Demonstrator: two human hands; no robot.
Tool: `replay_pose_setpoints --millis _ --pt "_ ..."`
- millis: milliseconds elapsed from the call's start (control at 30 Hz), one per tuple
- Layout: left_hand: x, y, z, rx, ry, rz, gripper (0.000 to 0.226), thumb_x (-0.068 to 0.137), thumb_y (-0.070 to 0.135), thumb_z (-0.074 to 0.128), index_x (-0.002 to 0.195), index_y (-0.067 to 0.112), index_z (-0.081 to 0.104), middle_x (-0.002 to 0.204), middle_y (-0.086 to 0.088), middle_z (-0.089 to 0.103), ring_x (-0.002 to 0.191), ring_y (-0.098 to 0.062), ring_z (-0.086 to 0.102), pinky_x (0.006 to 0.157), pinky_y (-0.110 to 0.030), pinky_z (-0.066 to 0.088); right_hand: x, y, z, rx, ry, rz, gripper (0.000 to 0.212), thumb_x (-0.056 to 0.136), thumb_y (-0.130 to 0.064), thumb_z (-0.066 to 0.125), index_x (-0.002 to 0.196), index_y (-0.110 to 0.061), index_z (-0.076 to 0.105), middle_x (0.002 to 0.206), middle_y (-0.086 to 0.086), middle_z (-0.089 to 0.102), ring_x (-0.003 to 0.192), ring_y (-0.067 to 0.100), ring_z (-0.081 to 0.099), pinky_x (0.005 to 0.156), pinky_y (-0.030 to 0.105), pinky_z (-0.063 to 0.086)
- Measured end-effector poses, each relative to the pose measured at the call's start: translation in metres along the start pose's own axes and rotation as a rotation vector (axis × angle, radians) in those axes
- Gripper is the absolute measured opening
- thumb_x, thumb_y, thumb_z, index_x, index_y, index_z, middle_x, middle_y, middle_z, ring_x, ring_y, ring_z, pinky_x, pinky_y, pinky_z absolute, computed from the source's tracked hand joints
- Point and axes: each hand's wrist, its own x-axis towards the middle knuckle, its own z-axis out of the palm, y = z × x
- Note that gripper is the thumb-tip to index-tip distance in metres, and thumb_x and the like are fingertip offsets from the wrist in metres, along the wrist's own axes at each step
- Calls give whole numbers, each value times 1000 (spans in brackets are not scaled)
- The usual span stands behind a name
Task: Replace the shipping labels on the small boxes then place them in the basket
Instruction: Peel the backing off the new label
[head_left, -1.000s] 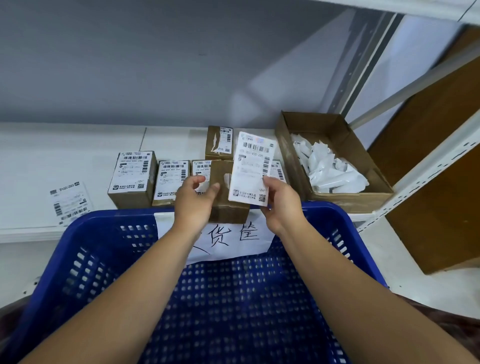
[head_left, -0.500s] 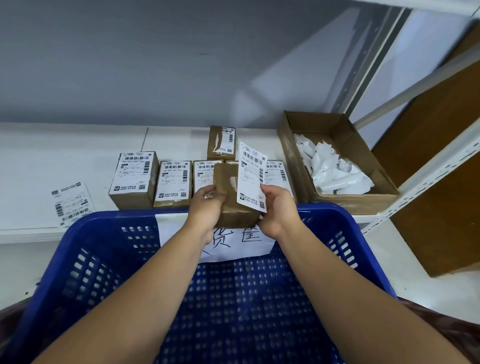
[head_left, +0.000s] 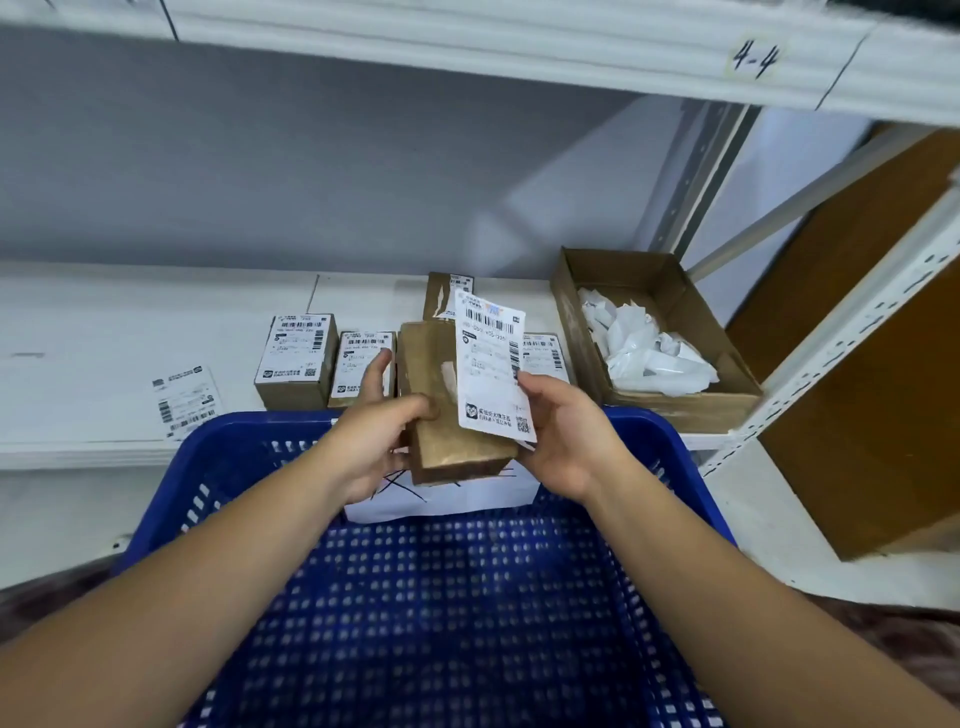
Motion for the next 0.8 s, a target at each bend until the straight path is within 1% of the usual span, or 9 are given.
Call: replay_pose_setpoints --millis 100,200,267,367,433,500,567,667,800 --pt "-31 2 -8 50 -86 5 90 85 -6 55 142 51 16 122 -7 60 103 -27 61 67 -42 53 -24 -1 -2 -46 -26 1 32 94 -16 54 124 -6 61 124 16 66 114 32 60 99 40 45" --pt "-56 -3 -10 21 -130 -5 89 85 0 61 140 54 18 117 -4 65 102 -28 63 72 -45 55 -44 3 -5 -68 -47 14 32 94 -16 54 124 -6 61 125 17 65 121 33 58 102 42 45" --pt "-66 -7 -10 9 -131 -4 86 85 5 63 141 54 19 114 -2 67 99 -26 66 72 -45 56 -53 8 -5 -79 -46 37 34 94 -16 54 126 -7 61 125 16 65 116 31 60 94 38 48" --pt "-76 -13 -11 8 -131 2 87 84 4 63 142 51 19 112 -1 69 97 -23 67 74 -45 56 -63 14 -5 -85 -31 65 35 94 -17 55 126 -4 61 124 16 66 107 27 62 84 35 51" --pt "-79 -17 -12 -2 -114 0 87 83 4 64 143 48 21 108 0 70 97 -22 67 74 -43 55 -67 16 -6 -81 -17 79 34 95 -17 55 125 -3 61 119 15 68 101 25 64 73 31 54" --pt "-81 -21 -13 -20 -96 -7 84 83 3 64 143 45 24 105 -1 71 97 -21 66 72 -41 55 -69 18 -7 -67 -14 88 31 95 -17 55 123 -3 62 113 13 70 97 23 67 66 29 55" --pt "-81 -26 -13 -42 -87 -23 82 83 2 64 143 43 26 105 -2 71 95 -22 67 69 -40 55 -70 21 -8 -64 -14 87 30 96 -16 54 122 -3 62 114 13 70 98 23 67 69 30 56" --pt "-78 -32 -12 -81 -75 -49 81 85 1 62 143 44 26 110 -4 68 93 -24 66 67 -40 54 -69 24 -10 -62 -2 84 30 96 -14 54 122 -2 62 121 15 68 105 25 64 83 34 54" --pt "-73 -37 -9 -92 -75 -46 78 87 2 60 142 46 27 113 -4 66 95 -24 65 71 -43 53 -65 28 -14 -68 -2 84 25 96 -14 54 116 -6 65 115 13 70 103 24 65 84 34 53"
